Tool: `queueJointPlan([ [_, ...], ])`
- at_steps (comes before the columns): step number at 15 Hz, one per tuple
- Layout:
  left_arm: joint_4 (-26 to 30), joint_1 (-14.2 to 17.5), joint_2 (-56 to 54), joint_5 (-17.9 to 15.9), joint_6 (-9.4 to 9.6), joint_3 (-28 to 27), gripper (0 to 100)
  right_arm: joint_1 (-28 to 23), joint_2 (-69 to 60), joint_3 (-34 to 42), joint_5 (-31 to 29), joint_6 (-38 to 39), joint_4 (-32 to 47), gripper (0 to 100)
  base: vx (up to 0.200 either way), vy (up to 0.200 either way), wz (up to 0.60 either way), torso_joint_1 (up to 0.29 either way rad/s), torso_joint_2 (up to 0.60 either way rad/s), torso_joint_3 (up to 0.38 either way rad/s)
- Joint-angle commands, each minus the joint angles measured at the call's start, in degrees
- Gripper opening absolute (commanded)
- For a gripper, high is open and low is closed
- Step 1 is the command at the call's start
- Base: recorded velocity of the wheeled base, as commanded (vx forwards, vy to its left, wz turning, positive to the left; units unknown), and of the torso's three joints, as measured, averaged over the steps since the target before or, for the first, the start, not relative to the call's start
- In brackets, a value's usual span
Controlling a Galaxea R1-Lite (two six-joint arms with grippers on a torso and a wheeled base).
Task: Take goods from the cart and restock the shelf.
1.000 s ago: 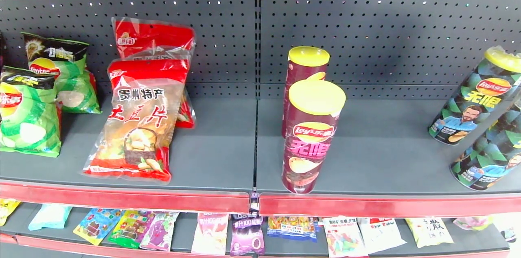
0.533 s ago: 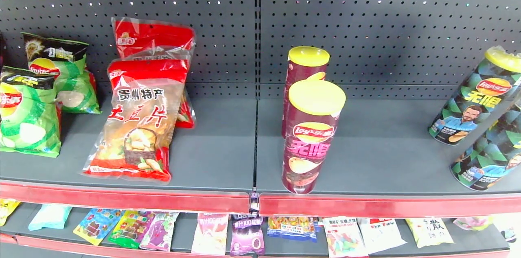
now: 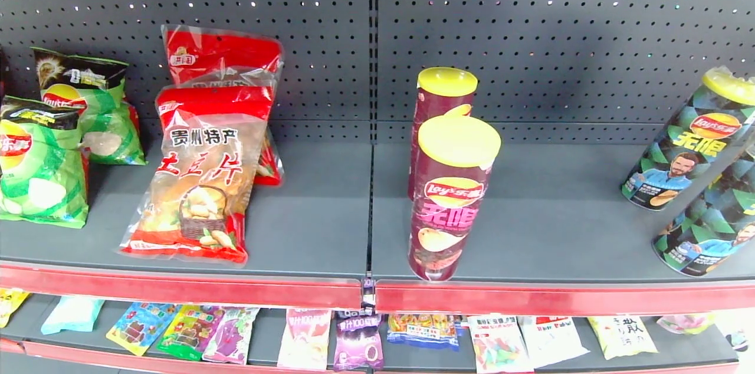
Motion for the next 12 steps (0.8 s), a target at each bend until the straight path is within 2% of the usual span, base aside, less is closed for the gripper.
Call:
queueJointPlan([
  [1,0.0,0.0,0.2,0.1,-0.02,0.0,100,0.0,0.0,0.0,0.0,0.0,0.0,100,0.0,0.0,0.0,0.0,0.0,0.0],
  [5,0.0,0.0,0.2,0.0,-0.02,0.0,100,0.0,0.0,0.0,0.0,-0.1,0.0,100,-0.2,0.0,0.0,0.012,0.0,0.002],
  [8,0.0,0.0,0.2,0.1,-0.02,0.0,100,0.0,0.0,0.0,0.0,-0.1,0.0,100,0.0,0.0,0.0,0.0,0.0,0.0],
  [12,0.1,0.0,0.2,0.1,-0.02,0.0,100,0.0,0.0,0.0,0.0,-0.1,0.0,100,0.0,-0.2,0.0,0.005,0.0,0.005],
])
